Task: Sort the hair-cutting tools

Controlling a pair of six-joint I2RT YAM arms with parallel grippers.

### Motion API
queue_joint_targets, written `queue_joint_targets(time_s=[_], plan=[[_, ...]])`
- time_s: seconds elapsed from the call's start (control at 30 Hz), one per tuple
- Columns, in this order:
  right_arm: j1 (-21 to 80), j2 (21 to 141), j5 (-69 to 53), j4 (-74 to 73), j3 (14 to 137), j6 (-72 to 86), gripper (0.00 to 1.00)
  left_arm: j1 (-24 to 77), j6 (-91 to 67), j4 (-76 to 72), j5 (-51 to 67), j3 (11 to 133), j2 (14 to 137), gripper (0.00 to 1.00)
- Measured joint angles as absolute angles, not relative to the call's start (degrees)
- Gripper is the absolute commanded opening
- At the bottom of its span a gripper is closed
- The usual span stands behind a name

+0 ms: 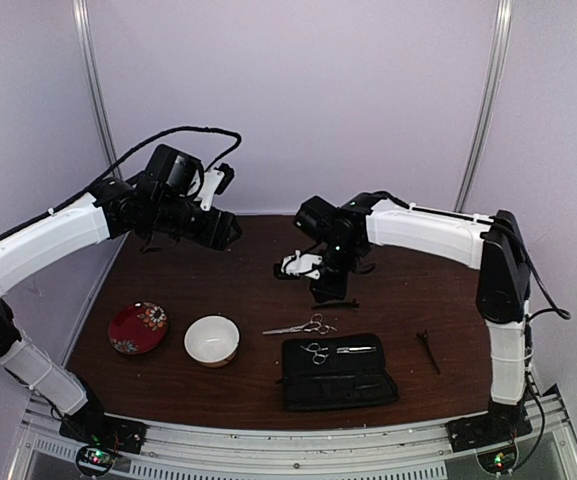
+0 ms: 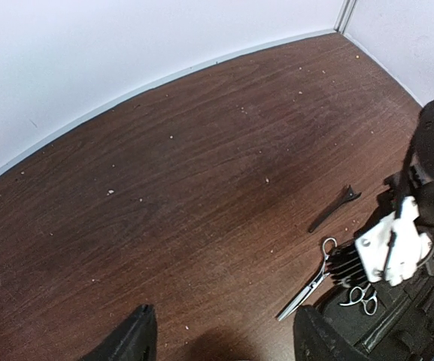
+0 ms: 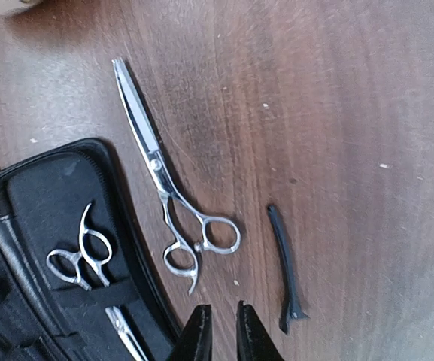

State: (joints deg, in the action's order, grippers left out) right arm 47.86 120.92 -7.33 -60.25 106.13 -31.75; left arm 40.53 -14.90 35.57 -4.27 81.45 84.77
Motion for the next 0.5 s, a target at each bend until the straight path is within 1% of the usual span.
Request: queue_joint_targets(time_s=[0.13, 0.23, 0.37, 0.5], plan=[[47.7, 114.4, -7.1, -59.2, 101.1, -31.8, 0.14, 40.5, -14.9, 35.6, -4.2, 81.4, 84.8, 0.65], [47.4, 111.9, -7.0, -58.5, 96.7, -32.4, 0.14, 40.5, -14.9, 35.6, -3.8, 81.4, 84.8, 0.65], [47.2, 114.0, -7.0, -57.5, 95.4, -33.1, 0.15, 40.5, -14.9, 35.6, -3.6, 81.4, 85.0, 0.65], [47.1, 119.3, -7.0, -56.2, 98.6, -33.1, 0.17, 40.5, -14.9, 35.6, -3.6, 81.4, 85.7, 0.65]])
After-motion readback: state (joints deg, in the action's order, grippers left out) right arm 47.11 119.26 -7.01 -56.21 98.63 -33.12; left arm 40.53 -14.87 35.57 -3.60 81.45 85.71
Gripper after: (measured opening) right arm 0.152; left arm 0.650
